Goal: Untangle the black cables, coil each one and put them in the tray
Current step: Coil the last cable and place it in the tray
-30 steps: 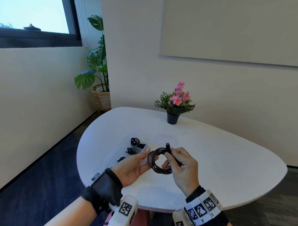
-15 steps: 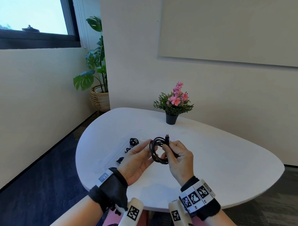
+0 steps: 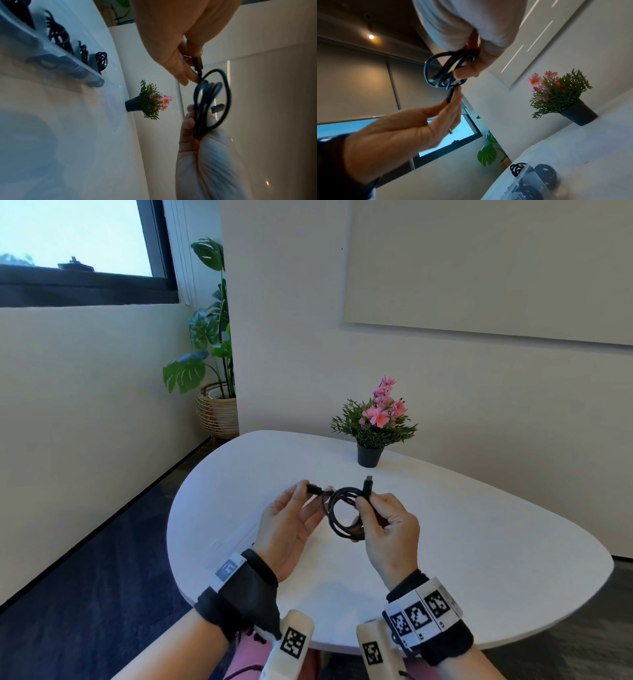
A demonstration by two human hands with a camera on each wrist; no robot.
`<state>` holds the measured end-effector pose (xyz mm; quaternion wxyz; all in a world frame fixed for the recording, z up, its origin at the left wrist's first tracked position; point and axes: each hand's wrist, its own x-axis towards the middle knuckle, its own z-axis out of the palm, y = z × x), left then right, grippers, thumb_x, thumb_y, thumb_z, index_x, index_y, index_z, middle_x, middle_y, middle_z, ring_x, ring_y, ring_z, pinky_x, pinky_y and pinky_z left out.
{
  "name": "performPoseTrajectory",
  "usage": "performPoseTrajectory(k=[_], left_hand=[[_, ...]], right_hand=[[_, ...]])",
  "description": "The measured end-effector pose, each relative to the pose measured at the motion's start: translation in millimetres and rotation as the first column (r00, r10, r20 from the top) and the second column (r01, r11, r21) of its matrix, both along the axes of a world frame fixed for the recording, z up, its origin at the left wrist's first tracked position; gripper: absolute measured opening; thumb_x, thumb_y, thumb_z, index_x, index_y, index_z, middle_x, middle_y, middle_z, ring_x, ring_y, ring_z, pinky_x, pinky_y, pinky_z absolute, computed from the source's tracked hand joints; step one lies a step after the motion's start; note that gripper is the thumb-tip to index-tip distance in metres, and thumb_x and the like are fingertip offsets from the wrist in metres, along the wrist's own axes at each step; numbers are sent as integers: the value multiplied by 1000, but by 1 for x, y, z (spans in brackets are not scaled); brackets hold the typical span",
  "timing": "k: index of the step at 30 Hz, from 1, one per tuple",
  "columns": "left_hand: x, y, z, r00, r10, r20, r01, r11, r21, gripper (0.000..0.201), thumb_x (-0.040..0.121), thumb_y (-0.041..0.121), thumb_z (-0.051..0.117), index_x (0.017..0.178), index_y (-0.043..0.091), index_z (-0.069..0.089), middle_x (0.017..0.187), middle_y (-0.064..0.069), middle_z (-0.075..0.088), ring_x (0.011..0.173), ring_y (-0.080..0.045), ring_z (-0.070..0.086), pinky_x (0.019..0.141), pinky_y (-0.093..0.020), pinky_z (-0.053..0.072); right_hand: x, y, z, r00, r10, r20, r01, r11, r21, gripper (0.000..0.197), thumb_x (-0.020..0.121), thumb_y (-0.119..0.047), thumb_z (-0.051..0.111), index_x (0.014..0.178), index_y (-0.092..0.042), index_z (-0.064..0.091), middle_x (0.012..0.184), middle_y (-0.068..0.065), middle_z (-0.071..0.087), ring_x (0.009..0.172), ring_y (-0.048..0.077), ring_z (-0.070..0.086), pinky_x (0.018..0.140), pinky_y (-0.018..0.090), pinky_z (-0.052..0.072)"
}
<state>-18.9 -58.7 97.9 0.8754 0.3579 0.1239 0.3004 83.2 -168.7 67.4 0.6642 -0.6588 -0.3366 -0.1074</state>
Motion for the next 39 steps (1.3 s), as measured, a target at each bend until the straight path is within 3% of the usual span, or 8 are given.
performPoseTrajectory(k=[6,12,16,22,26,29,32,39], left_hand=[[4,-16,-7,948,103,-302,70,856,512,40,88,9,63,126,14,49,120,-1,61,100,-10,63,80,-17,53],[1,-10,-11,922,88,-376,135,838,528,31,89,1,60,119,4,57,100,-13,70,72,-11,68,73,-32,59],[-2,-8,-15,935,71,-348,178,755,631,22,89,0,59,109,6,64,81,-2,73,69,-12,64,72,-29,57],[-14,4,-25,909,-88,-408,322,768,553,20,92,0,55,107,10,63,80,0,71,66,-8,61,74,-32,59],[-14,7,-35,911,-60,-409,295,787,542,19,91,1,56,106,9,64,83,-3,71,68,-10,60,76,-36,58],[-10,9,-38,913,-35,-407,275,790,548,19,91,1,56,104,12,65,82,-4,71,69,-11,60,77,-36,58],[-6,10,-38,916,-14,-400,261,779,570,20,92,1,55,101,16,65,80,-2,70,68,-12,60,76,-35,56],[0,19,-45,927,49,-372,213,748,629,24,92,2,55,97,23,65,82,-1,71,76,-7,66,79,-29,55]], right_hand=[[-4,-5,-8,996,-45,81,46,999,-14,14,86,-9,64,90,-21,69,74,-2,59,60,14,62,58,32,56],[-5,-12,-11,982,74,-176,-83,995,-48,20,88,-14,63,72,-16,74,71,8,64,67,20,60,66,34,53],[-7,-15,-2,824,209,-526,-173,978,118,15,89,-13,62,81,-13,76,75,9,72,70,19,66,58,39,58],[0,-18,-1,640,267,-720,-244,960,140,32,78,-8,73,105,-5,57,87,26,70,63,28,66,53,34,57],[4,-11,-9,848,153,-508,-222,972,-77,23,77,-6,75,93,-19,67,99,18,68,66,29,70,57,38,59],[2,-5,-18,994,66,-91,-94,931,-353,34,84,-13,69,115,-26,62,96,2,67,70,18,65,67,18,53],[2,-3,-20,998,45,-36,-55,936,-349,66,86,-13,66,142,-27,33,95,-7,66,63,9,59,66,15,50],[9,8,-17,965,252,76,-152,769,-622,41,93,-22,57,132,-8,53,99,2,67,86,4,59,76,2,39]])
